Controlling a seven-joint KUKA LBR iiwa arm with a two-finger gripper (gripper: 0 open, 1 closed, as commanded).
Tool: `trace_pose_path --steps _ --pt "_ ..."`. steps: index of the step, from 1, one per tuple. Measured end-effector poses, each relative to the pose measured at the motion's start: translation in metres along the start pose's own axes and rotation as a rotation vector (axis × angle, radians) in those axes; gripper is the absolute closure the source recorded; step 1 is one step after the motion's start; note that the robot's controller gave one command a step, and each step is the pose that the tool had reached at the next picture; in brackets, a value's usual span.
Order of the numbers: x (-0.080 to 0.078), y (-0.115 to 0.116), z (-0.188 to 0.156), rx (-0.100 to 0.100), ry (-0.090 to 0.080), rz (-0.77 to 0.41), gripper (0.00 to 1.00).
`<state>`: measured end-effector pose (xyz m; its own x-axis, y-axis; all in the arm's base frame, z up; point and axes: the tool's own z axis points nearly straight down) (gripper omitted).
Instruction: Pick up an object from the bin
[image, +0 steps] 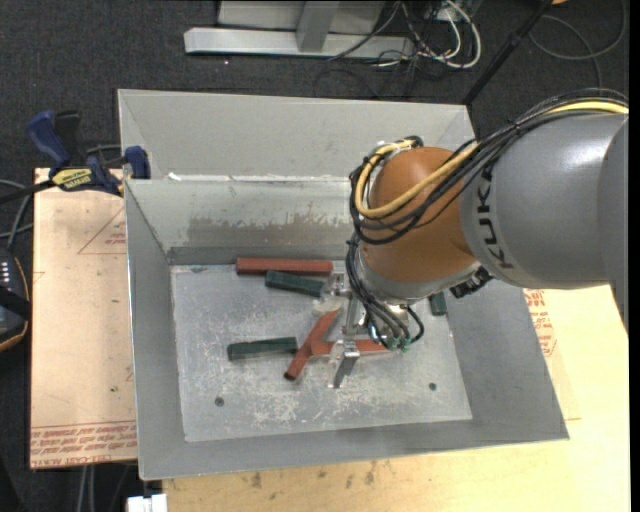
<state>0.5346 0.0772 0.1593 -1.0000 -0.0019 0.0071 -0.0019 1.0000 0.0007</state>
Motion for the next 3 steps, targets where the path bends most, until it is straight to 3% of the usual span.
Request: trace_pose_path --steps 1,2,3 --pt "-0.002 0.000 -0.004 -0.001 -0.007 0.002 0.00" --pt "-0.023 -0.003 0.080 -0.005 -0.032 -0.060 1.00" --pt "-0.023 -0.003 0.080 -0.005 -0.032 -0.060 1.00"
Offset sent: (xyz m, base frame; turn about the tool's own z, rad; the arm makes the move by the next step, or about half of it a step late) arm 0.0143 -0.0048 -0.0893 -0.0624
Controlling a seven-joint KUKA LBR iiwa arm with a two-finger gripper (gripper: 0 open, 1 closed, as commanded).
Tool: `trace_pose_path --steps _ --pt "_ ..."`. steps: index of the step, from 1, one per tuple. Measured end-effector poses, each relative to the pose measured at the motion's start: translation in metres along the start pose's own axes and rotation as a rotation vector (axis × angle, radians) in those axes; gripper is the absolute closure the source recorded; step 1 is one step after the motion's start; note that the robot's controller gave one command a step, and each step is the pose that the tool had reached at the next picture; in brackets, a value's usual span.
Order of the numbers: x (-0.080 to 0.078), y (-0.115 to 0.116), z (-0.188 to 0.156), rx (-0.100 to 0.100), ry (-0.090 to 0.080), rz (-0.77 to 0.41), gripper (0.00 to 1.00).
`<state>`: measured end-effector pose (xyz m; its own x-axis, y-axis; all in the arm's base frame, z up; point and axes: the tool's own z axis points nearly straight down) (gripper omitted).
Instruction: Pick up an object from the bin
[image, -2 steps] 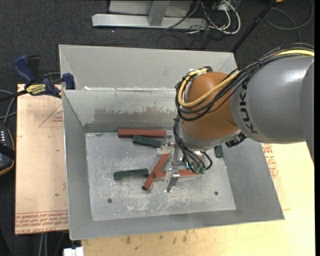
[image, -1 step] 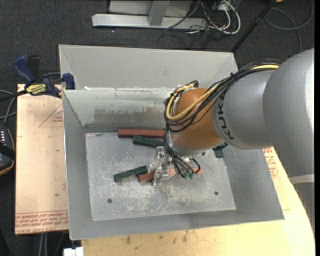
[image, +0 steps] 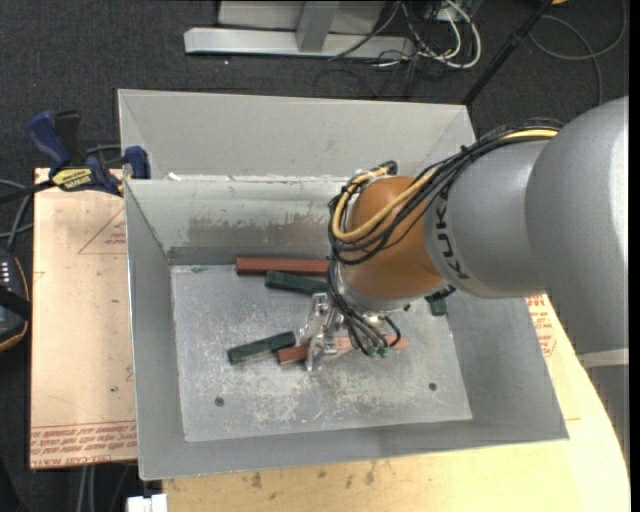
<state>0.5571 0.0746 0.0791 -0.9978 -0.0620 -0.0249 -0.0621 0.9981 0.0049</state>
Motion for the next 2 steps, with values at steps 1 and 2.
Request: trace_pose_path --steps 1,2 --pt "-0.005 -0.006 -0.044 0.004 0.028 -0.026 1.00" --pt "0.006 -0.055 -0.126 0.004 0.023 0.013 1.00"
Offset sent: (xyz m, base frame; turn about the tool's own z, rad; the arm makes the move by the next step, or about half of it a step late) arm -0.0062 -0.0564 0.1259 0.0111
